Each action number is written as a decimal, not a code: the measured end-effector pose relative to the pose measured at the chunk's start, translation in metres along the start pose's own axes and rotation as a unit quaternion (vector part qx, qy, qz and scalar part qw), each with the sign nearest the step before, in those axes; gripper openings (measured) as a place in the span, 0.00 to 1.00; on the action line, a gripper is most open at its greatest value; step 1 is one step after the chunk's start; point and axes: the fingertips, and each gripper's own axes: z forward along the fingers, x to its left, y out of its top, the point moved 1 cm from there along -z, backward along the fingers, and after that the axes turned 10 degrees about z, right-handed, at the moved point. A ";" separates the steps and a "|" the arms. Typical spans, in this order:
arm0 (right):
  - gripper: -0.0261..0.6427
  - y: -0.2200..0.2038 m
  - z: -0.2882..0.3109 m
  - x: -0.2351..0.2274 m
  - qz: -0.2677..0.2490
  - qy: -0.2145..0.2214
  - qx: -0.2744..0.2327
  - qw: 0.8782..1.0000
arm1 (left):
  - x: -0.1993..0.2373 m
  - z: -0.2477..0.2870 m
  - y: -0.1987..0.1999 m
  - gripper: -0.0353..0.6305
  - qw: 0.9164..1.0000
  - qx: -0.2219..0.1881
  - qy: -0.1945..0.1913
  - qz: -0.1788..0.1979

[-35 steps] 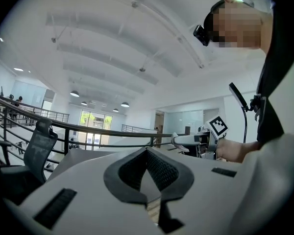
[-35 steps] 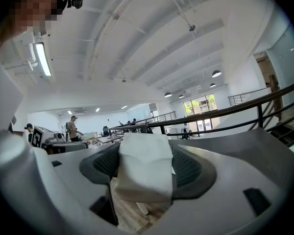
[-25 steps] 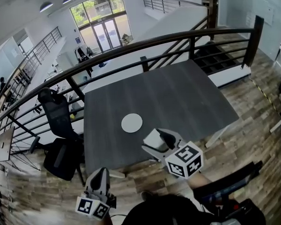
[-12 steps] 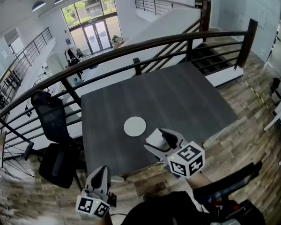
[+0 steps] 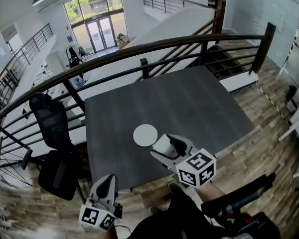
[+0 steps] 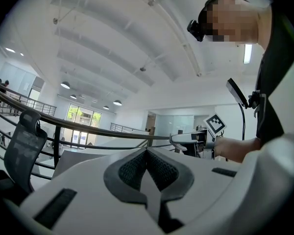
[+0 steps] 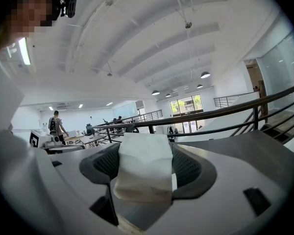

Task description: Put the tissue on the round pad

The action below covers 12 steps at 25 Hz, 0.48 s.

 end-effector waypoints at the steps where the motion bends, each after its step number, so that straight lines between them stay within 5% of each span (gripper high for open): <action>1: 0.54 0.001 0.005 -0.002 0.000 0.003 0.002 1.000 | 0.002 0.004 0.000 0.06 1.000 0.003 0.002 0.002; 12: 0.54 0.041 0.067 -0.046 -0.013 0.055 0.020 0.998 | 0.024 0.048 0.029 0.06 0.998 -0.007 0.064 0.002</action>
